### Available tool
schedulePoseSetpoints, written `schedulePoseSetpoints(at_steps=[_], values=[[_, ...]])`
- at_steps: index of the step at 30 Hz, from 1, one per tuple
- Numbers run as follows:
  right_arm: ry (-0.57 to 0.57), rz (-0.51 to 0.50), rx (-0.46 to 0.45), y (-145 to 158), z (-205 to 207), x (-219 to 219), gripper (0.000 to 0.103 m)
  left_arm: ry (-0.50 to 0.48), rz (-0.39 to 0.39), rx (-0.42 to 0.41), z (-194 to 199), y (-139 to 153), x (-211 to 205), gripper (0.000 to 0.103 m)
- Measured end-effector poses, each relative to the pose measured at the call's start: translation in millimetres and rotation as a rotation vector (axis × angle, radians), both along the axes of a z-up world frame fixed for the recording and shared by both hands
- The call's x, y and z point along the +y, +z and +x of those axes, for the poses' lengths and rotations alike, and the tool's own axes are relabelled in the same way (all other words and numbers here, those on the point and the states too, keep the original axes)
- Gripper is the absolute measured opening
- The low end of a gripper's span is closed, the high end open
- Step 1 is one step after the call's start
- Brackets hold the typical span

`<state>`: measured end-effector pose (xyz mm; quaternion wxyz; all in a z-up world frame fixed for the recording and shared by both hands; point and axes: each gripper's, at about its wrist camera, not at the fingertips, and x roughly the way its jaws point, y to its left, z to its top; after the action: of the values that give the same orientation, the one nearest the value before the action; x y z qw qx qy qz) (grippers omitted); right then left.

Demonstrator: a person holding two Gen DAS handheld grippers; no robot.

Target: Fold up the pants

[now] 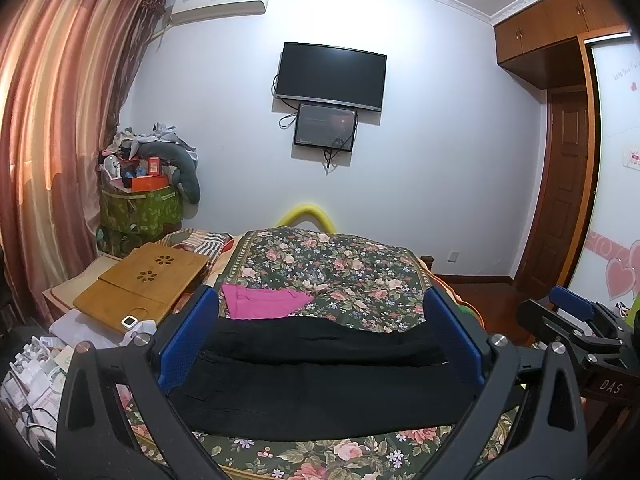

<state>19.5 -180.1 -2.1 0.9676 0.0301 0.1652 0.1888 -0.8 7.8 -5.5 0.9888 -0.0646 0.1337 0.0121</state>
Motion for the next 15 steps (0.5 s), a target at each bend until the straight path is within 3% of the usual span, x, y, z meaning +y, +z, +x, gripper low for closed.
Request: schedulePoseSetpoints(at_steps=[15], values=[[-0.006,-0.004,0.001,1.0,2.7,-1.1,0.102,-0.007,-0.004,0.005,0.3,1.1,7.0,0.103]])
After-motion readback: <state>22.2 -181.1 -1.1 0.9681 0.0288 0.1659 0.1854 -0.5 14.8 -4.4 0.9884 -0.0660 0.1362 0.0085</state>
